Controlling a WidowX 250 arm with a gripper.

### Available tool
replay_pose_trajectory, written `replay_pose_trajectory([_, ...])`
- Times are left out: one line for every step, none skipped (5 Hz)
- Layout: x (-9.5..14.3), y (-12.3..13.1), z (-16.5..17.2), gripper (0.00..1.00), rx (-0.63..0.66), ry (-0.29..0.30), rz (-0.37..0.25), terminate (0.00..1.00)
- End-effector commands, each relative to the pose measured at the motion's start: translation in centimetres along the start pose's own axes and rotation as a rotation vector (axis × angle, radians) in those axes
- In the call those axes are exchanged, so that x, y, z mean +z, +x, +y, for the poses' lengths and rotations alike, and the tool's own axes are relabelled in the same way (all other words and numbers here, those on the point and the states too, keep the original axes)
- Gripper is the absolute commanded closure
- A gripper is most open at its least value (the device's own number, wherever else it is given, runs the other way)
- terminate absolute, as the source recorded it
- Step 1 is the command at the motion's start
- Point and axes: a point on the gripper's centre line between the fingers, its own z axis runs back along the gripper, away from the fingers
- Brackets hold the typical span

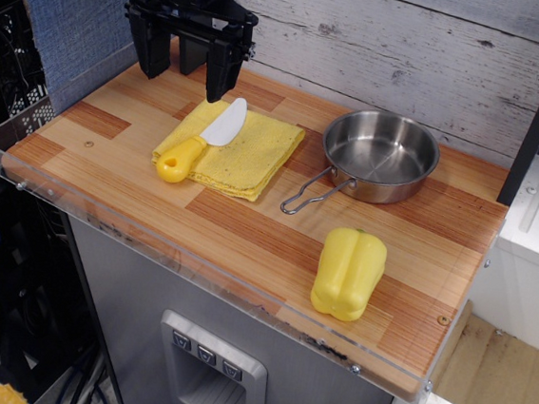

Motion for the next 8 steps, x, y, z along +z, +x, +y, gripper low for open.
replay_pose_trajectory([0.0,0.0,0.0,0.00,0.000,0.000,0.000,0.00])
replay_pose_trajectory([0.3,-1.2,-3.6,0.00,-0.047,0.001,-0.047,0.00])
replay_pose_trajectory([-0.1,-2.5,-7.3,0.00,-0.112,0.030,-0.048,0.00])
replay_pose_trajectory([-0.4,-3.3,-10.0,0.00,-0.170,0.042,-0.060,0.00])
replay_pose_trajectory([-0.7,-4.3,-12.6,0.00,-0.182,0.035,-0.056,0.00])
replay_pose_trajectory([-0.7,-4.7,-14.1,0.00,-0.194,0.007,-0.050,0.00])
replay_pose_trajectory([-0.5,-5.2,-15.2,0.00,-0.187,-0.009,-0.063,0.00])
replay_pose_trajectory([-1.7,-5.4,-15.6,0.00,-0.184,-0.003,-0.028,0.00])
